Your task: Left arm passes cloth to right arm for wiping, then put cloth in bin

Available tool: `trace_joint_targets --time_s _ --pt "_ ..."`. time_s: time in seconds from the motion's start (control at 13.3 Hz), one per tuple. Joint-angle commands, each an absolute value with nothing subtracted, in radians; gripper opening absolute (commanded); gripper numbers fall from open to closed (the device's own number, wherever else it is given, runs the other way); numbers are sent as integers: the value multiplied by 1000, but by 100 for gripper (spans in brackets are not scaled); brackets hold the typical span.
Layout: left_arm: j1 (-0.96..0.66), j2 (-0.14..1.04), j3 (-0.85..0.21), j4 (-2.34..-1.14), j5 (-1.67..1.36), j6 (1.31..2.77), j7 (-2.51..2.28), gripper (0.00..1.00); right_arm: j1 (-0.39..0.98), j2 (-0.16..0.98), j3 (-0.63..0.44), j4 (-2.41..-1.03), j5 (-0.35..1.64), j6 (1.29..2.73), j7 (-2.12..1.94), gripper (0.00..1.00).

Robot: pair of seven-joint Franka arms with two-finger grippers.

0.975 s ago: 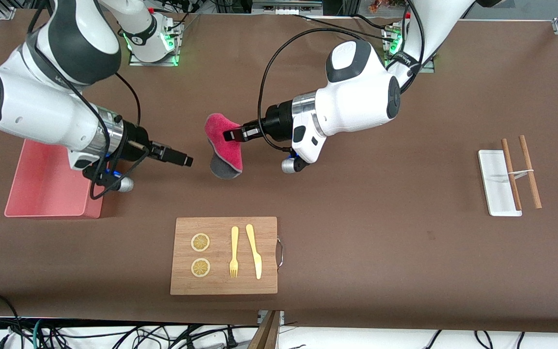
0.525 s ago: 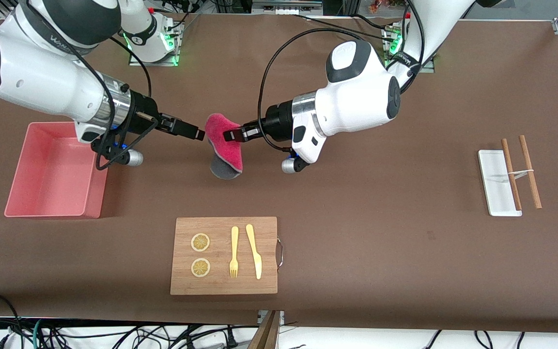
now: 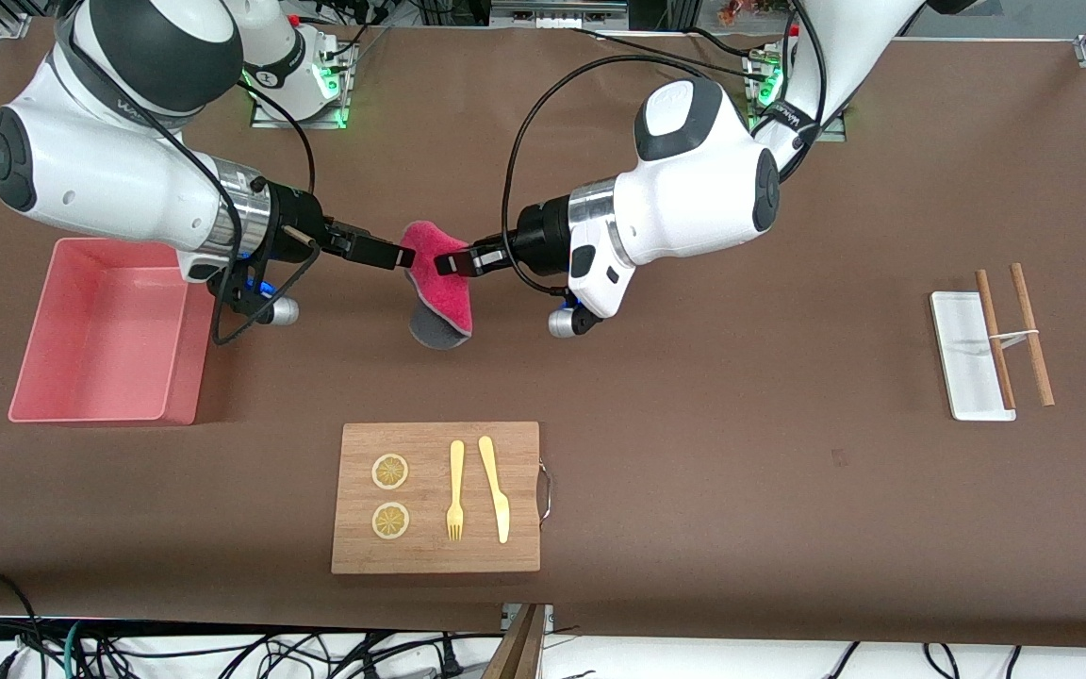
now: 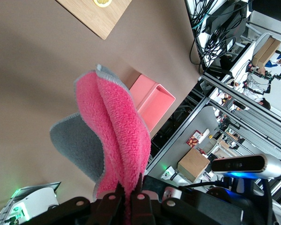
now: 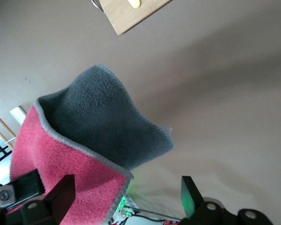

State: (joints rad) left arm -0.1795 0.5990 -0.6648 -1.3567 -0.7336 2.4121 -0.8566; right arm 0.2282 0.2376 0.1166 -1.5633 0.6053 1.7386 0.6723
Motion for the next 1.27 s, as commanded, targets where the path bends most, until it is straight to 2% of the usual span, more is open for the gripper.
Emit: trace_joint_targets --time_s 0.0,1.2 --pt "-195 606 -655 -1338 -747 2424 -864 0 222 184 114 -1644 650 1762 670 100" --pt "-195 606 -655 -1341 -744 2424 -862 0 221 173 84 -1706 831 1789 661 99"
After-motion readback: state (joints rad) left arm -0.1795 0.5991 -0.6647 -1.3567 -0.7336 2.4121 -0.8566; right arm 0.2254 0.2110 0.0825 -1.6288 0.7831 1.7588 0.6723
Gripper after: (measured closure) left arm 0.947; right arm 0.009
